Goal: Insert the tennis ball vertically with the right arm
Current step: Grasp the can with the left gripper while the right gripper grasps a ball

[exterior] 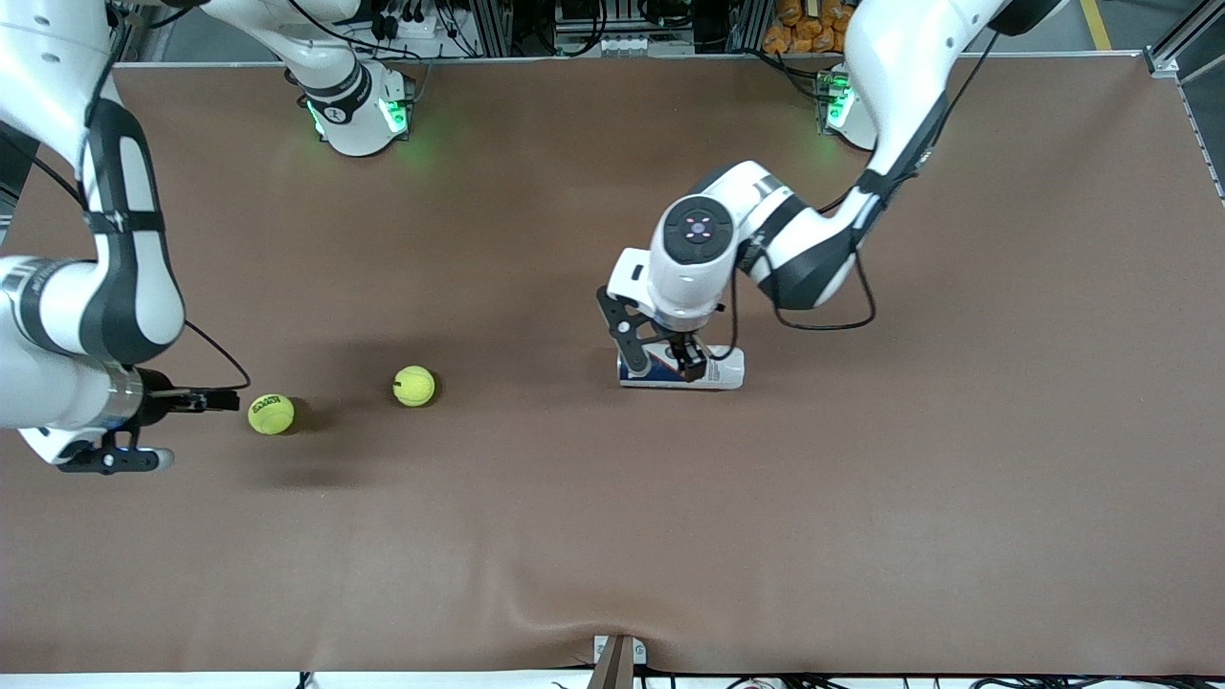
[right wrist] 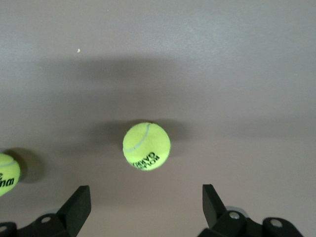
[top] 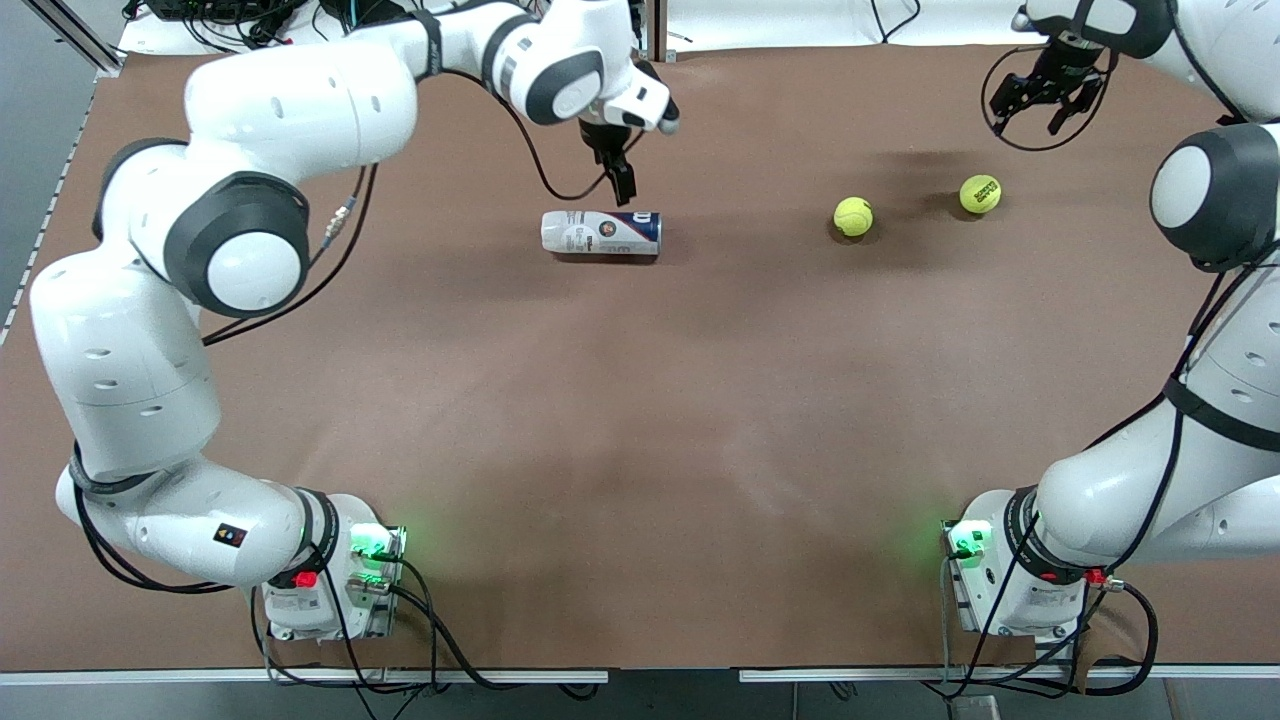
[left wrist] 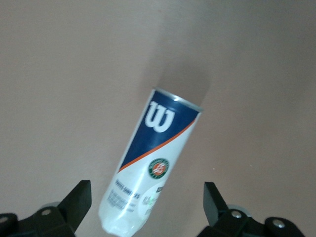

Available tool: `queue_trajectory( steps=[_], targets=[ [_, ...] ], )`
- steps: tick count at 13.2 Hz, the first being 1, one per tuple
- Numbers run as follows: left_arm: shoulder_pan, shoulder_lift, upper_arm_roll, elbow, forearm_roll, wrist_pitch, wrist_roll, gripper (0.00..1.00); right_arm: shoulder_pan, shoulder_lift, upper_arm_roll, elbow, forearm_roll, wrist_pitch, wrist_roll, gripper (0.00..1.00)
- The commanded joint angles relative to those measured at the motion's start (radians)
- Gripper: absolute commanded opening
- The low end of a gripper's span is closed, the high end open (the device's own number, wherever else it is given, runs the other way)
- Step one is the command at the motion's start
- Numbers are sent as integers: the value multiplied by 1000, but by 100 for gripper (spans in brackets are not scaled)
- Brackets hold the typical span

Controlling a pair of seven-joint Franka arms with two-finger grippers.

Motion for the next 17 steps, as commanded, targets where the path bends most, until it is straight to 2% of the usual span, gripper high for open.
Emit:
queue_trajectory(
  steps=[1,3,8,17],
  targets=[
    [-31,42,1,22,27,36,46,100,-3,37,3,13,21,21,-15,100],
    [-38,71,1,22,41,75,65,100,4,53,3,12,22,43,-17,100],
    [-52,129,1,25,167,171,92,100,1,99,18,-28,24,152,-37,100],
    [-60,186,4,22,202,244,220,100,0,105,29,-138,52,264,-57,100]
  ],
)
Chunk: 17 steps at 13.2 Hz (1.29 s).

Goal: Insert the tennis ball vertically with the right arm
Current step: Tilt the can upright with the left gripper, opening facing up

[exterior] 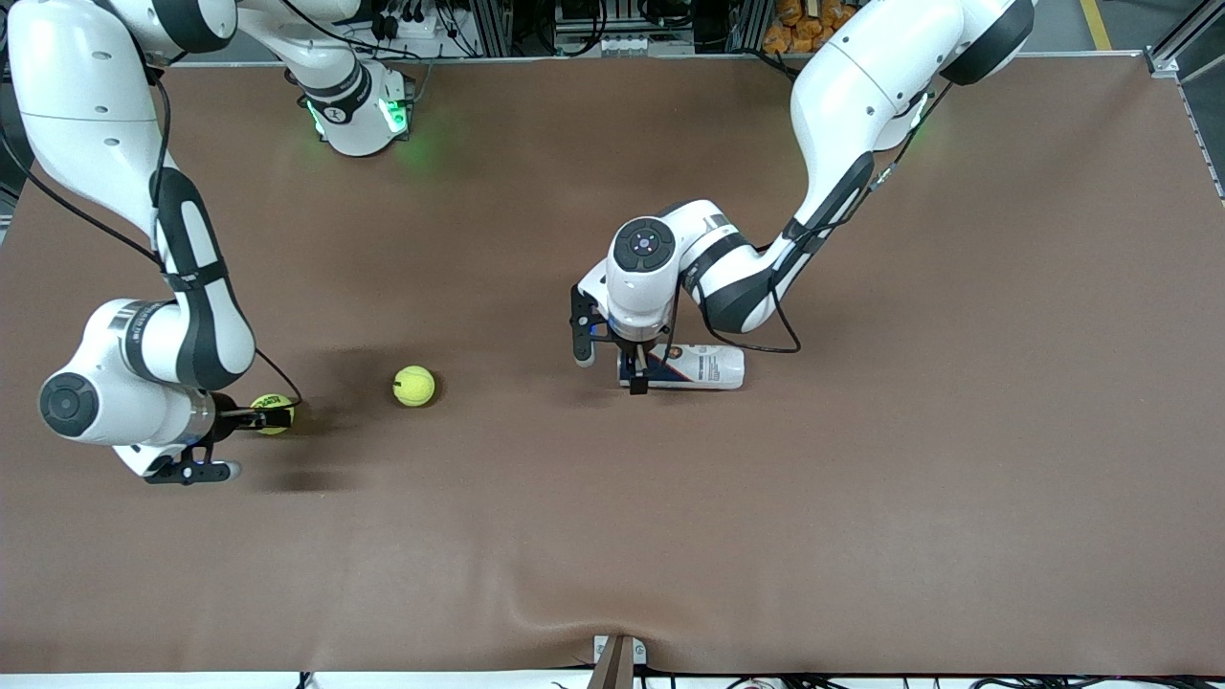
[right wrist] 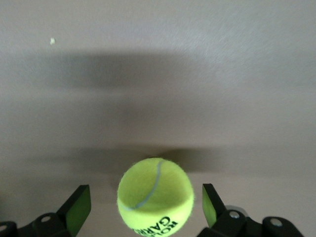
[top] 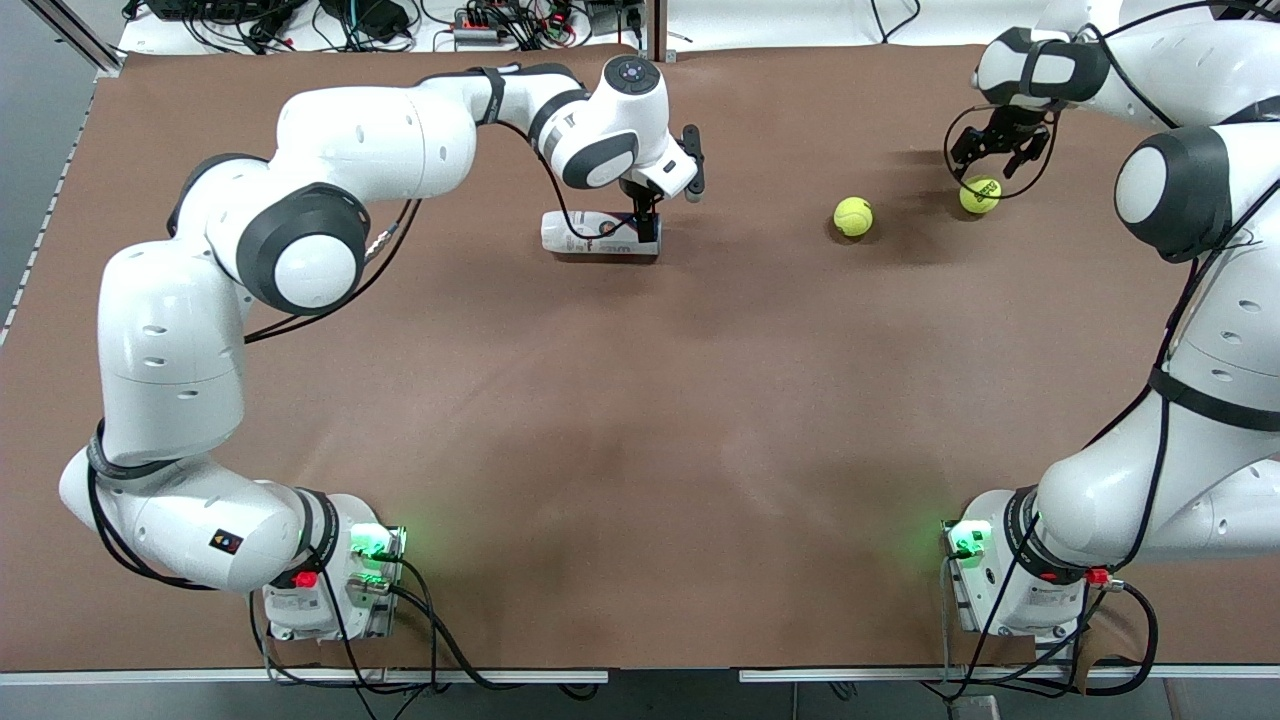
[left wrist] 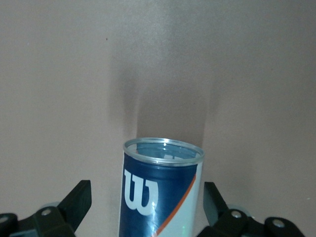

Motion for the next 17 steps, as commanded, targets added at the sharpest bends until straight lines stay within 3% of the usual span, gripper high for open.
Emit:
queue_trajectory(
  steps=[1,13,14,17],
  targets=[
    [-7,25,4,19,29,14,25,100,-8,-8,10,-34,19,25,-34,100],
    [-4,66,10,-14,29,70,34,100,-23,0,10,-43,19,37,-62,100],
    [-5,69,10,-14,30,80,34,100,-23,0,10,-43,19,37,-64,93],
    [-2,79,13,-14,30,84,37,100,-23,0,10,-43,19,37,-68,58]
  ],
)
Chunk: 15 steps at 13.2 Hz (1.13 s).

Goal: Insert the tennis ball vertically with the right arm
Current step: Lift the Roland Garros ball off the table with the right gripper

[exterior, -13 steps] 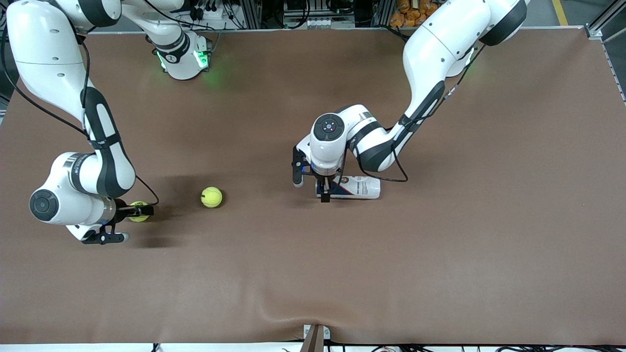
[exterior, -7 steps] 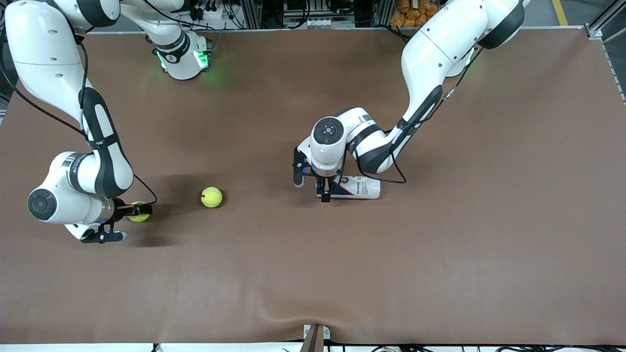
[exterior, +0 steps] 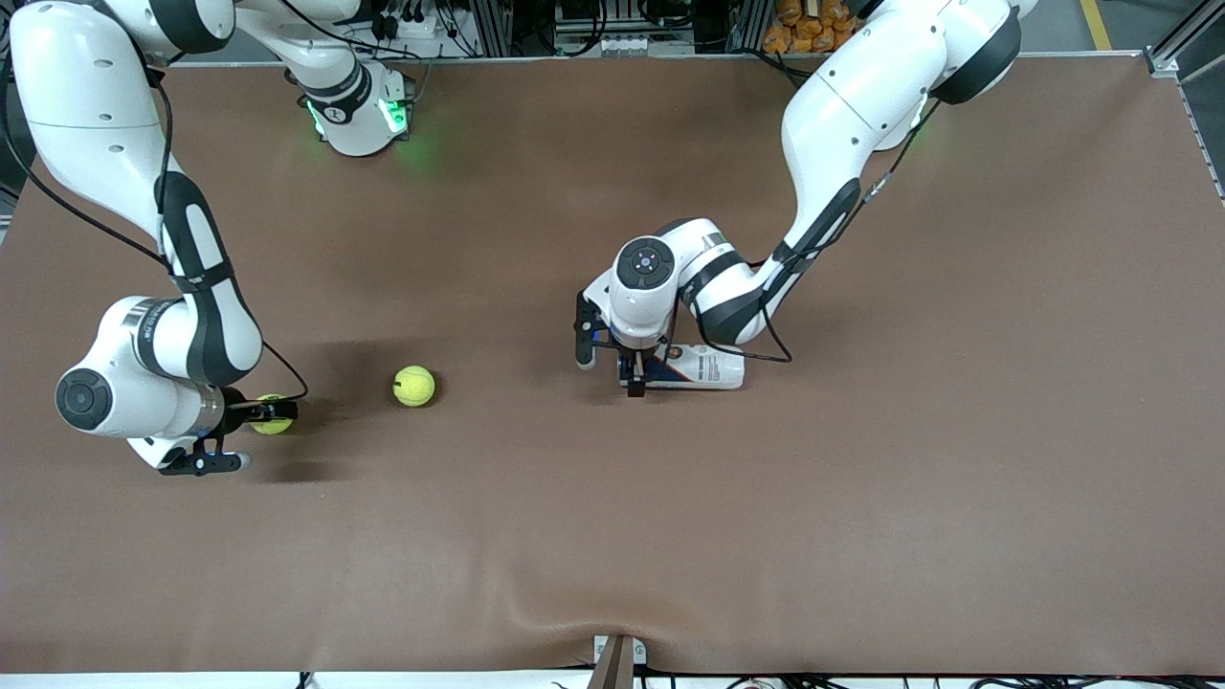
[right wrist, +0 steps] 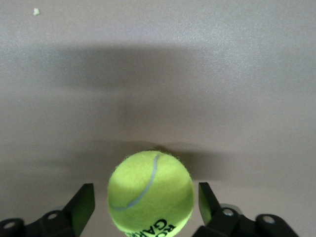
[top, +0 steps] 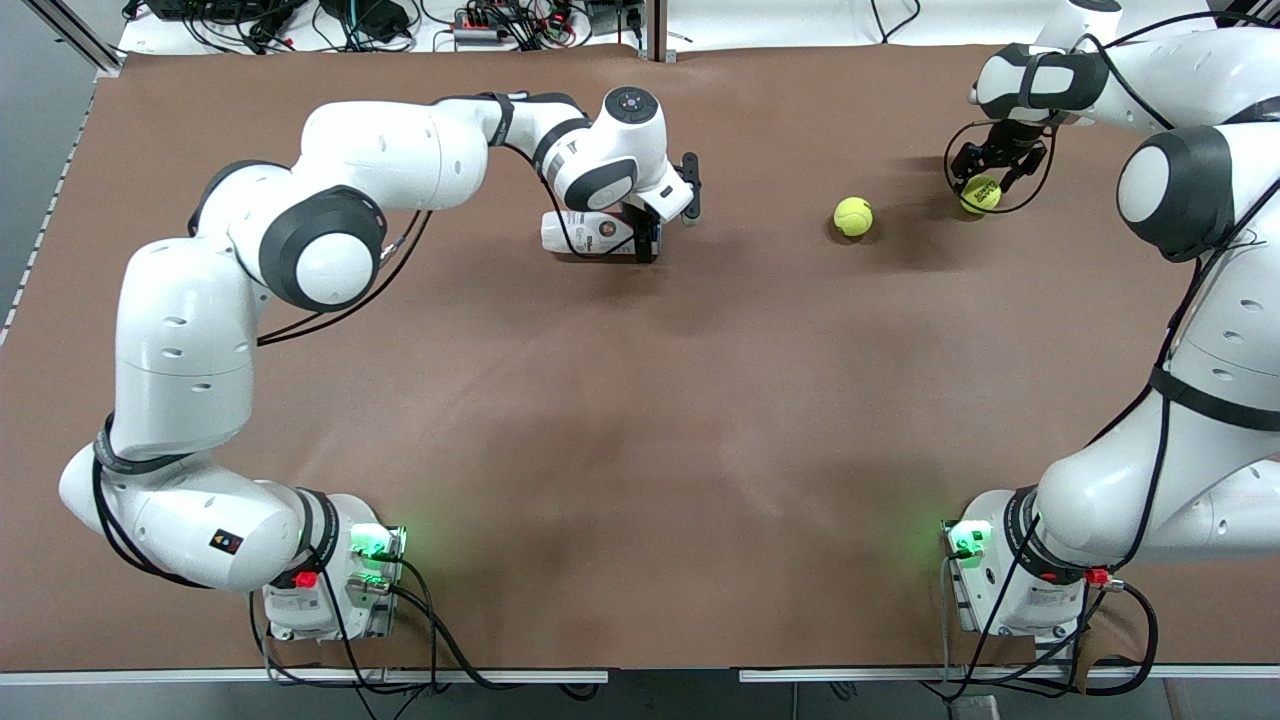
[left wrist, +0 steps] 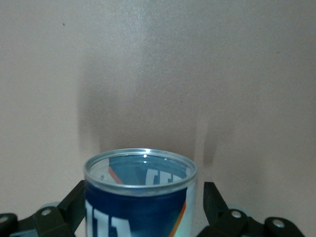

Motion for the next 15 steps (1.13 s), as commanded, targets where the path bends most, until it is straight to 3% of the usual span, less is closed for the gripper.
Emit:
queue_trajectory(
  steps=[1,3,4,8,11,15],
  targets=[
    [-2,5,7,-2,20,21,22,100,-12,0,8,-4,14,13,-44,46],
    [1,6,8,-4,20,21,34,100,-13,0,8,-4,17,13,-67,24],
    [1,8,8,-4,20,21,34,100,-13,0,8,-4,20,13,-74,18],
    [1,15,8,-2,20,21,37,98,-1,-22,8,3,25,8,-68,14],
    [1,15,8,-2,18,21,39,86,-1,-51,9,10,25,10,-77,14],
    [1,15,8,2,18,21,37,87,2,-117,36,22,25,2,-92,11]
  ],
)
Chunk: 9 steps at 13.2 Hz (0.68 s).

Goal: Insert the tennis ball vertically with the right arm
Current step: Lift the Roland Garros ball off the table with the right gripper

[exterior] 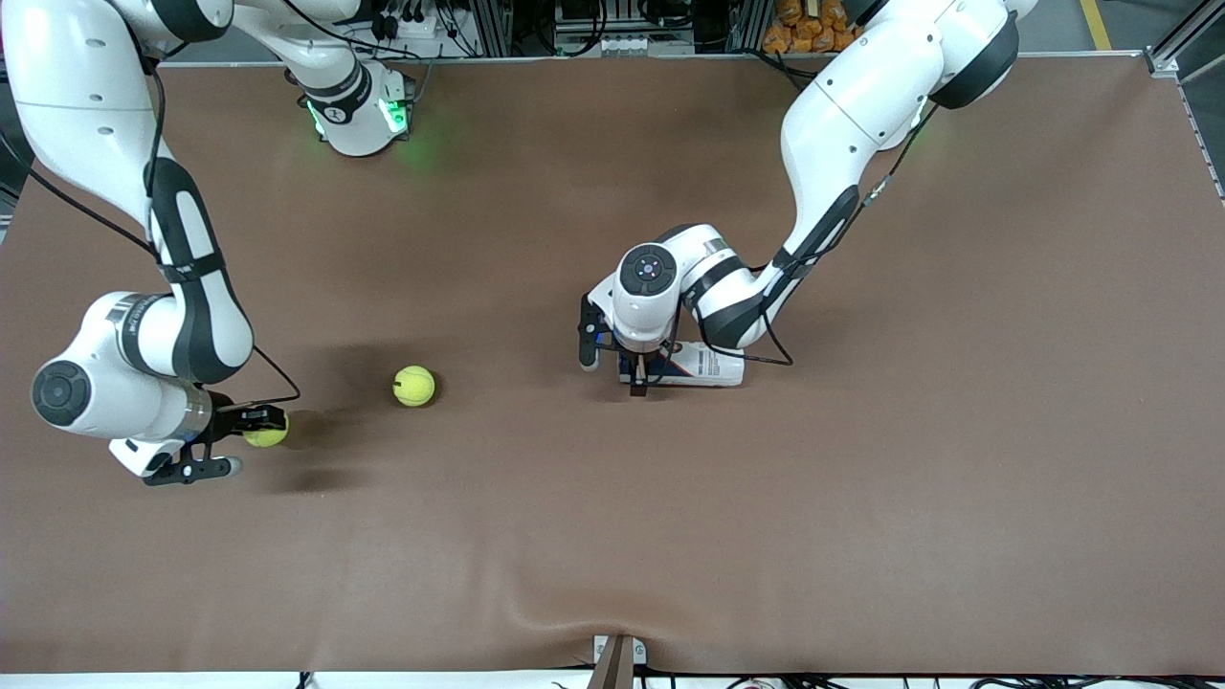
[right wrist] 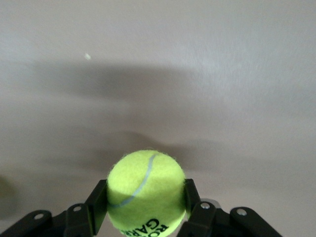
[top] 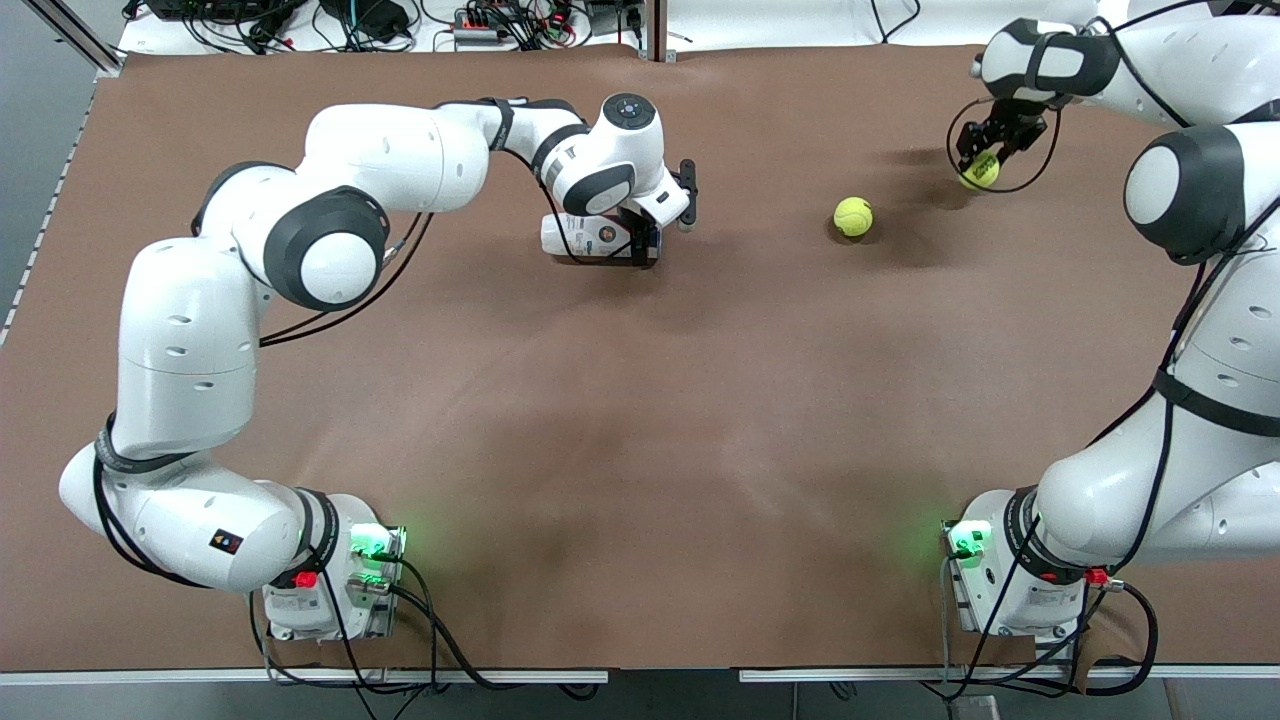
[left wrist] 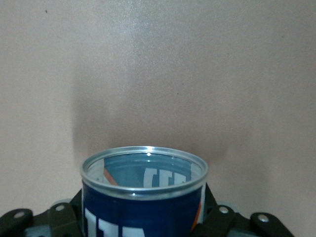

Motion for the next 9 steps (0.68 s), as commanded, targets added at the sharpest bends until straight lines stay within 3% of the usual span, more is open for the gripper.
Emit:
queue_trajectory(
  steps=[1,3,5,9],
  targets=[
    [0,6,1,8,18,15,10,87,-3,-70,27,-2,16,-8,-29,11],
    [-2,6,1,8,18,15,10,86,-2,-92,36,15,16,-8,-37,11],
    [-2,6,1,6,16,15,8,72,3,-127,49,17,16,-8,-38,11],
    [-6,-3,1,12,16,15,-2,70,7,-174,85,29,17,-10,-29,13]
  ],
)
